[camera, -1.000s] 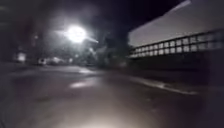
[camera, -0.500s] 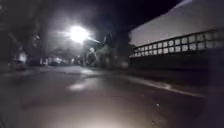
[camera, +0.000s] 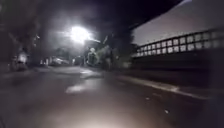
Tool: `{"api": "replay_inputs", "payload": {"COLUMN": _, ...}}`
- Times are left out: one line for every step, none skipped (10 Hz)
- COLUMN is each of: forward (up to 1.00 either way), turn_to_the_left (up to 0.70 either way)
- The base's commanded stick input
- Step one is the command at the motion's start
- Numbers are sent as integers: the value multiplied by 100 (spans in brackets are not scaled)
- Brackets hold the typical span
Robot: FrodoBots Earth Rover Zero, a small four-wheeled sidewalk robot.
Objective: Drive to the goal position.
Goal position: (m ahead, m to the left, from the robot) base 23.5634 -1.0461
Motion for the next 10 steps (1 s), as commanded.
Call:
{"api": "replay_inputs", "payload": {"forward": 50, "turn_to_the_left": 0}}
{"api": "replay_inputs", "payload": {"forward": 50, "turn_to_the_left": 0}}
{"api": "replay_inputs", "payload": {"forward": 50, "turn_to_the_left": 0}}
{"api": "replay_inputs", "payload": {"forward": 50, "turn_to_the_left": -13}}
{"api": "replay_inputs", "payload": {"forward": 50, "turn_to_the_left": -50}}
{"api": "replay_inputs", "payload": {"forward": 50, "turn_to_the_left": -50}}
{"api": "replay_inputs", "payload": {"forward": 50, "turn_to_the_left": -50}}
{"api": "replay_inputs", "payload": {"forward": 50, "turn_to_the_left": -50}}
{"api": "replay_inputs", "payload": {"forward": 50, "turn_to_the_left": -50}}
{"api": "replay_inputs", "payload": {"forward": 50, "turn_to_the_left": -48}}
